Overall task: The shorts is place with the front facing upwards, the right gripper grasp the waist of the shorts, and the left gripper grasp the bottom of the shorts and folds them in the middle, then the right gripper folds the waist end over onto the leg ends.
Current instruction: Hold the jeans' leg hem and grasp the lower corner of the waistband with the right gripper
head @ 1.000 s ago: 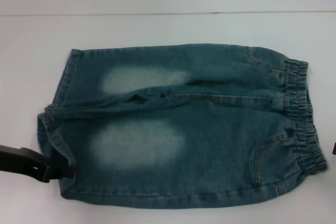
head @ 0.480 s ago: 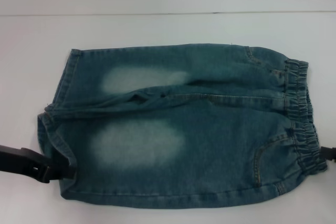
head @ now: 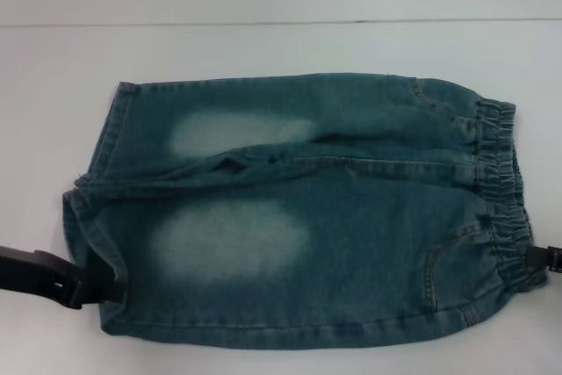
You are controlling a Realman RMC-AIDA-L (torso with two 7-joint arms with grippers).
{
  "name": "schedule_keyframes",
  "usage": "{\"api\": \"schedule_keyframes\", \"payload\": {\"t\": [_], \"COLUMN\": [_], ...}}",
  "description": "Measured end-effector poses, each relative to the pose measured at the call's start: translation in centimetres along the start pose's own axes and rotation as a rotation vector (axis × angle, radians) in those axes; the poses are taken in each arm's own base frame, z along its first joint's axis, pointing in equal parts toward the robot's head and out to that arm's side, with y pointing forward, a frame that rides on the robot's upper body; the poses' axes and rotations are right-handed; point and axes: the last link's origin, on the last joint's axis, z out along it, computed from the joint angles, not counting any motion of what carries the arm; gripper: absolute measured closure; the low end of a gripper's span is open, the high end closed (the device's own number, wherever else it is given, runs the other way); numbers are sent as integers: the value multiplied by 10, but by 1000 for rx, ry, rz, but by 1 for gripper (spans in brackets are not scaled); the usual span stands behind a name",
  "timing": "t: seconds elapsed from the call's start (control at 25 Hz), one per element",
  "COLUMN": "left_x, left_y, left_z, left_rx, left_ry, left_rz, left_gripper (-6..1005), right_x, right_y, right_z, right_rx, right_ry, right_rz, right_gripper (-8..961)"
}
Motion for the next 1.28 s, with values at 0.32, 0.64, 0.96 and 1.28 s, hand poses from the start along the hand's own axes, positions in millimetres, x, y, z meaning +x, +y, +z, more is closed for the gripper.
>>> {"api": "schedule_keyframes", "payload": {"t": [0.32, 0.64, 0.96, 1.28], "left_x": [0, -1, 0, 1], "left_y": [0, 0, 0, 0], "left_z": [0, 3, 3, 3], "left_rx": [0, -3, -3, -4], "left_ry": [-1, -9, -9, -9], "left_rz": [1, 2, 4, 7], "left_gripper": [954, 953, 953, 953], "right_x": [-5, -4, -4, -4], "right_y": [1, 1, 4, 8], "right_z": [5, 7, 15, 17], "right_rx": [-5, 5, -7, -36], "right_ry": [13, 25, 63, 68], "right_rz": [0, 26, 15, 14], "right_gripper": [7, 7, 6, 7]}}
